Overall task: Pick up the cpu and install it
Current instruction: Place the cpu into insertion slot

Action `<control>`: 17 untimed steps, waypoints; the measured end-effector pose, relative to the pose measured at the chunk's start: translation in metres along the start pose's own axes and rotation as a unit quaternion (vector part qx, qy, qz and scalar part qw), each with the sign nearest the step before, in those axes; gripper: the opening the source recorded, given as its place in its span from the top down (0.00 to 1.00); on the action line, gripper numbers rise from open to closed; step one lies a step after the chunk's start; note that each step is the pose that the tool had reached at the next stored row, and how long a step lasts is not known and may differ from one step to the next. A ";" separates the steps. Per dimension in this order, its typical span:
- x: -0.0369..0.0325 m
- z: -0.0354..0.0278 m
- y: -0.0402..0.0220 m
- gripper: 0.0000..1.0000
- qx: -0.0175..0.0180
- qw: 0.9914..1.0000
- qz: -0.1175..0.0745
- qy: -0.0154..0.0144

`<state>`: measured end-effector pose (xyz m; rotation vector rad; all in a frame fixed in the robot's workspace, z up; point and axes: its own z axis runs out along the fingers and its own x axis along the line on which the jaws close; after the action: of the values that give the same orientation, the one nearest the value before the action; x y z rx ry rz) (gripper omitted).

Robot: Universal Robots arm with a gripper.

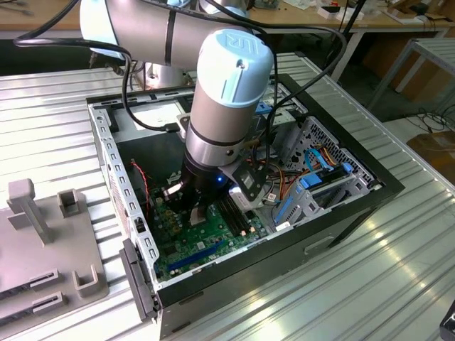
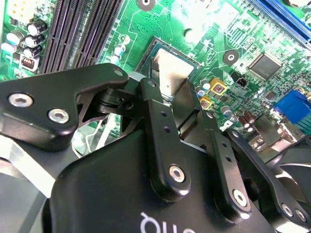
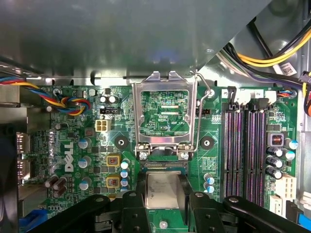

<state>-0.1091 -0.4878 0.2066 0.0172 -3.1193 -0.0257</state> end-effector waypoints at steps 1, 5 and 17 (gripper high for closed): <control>0.0002 0.0000 -0.0001 0.61 0.000 1.000 0.000 0.000; 0.0005 0.0000 -0.0004 0.61 0.000 1.000 -0.001 0.000; -0.0035 0.0023 0.0034 0.61 0.000 1.000 -0.001 0.000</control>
<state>-0.1057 -0.4844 0.2043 0.0190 -3.1190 -0.0257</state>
